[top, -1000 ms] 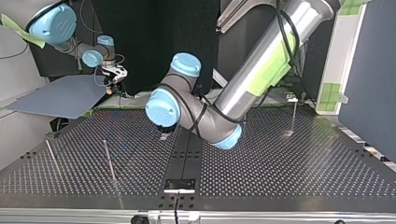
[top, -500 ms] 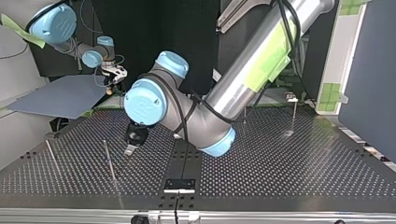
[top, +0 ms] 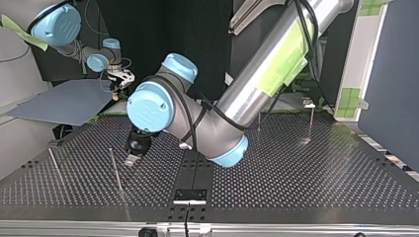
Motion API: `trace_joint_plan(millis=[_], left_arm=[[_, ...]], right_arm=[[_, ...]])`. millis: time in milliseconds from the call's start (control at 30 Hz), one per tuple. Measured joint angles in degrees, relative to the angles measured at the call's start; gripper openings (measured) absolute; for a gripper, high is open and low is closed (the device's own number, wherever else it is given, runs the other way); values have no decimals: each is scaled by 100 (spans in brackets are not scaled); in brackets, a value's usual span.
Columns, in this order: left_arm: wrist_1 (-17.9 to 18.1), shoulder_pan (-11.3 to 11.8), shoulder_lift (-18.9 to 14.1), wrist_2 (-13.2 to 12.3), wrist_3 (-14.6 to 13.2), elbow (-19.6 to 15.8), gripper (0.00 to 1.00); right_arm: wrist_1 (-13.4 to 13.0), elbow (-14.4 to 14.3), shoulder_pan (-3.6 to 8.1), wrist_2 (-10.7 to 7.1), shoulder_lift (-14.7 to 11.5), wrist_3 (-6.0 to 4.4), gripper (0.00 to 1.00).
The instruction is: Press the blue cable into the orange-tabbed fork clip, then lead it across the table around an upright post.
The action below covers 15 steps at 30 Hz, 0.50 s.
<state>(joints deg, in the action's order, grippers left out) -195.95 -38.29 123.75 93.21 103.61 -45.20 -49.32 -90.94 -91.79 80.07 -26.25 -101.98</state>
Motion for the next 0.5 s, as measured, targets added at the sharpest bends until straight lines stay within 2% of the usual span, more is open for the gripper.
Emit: trace_joint_plan(millis=[333,500], left_arm=[[-79,0,1,14,13,-4,91],[-92,1,1,147,44,-5,91]], right_arm=[[0,12,-4,1,0,-10,0],[11,14,-8,0,0,-13,0]])
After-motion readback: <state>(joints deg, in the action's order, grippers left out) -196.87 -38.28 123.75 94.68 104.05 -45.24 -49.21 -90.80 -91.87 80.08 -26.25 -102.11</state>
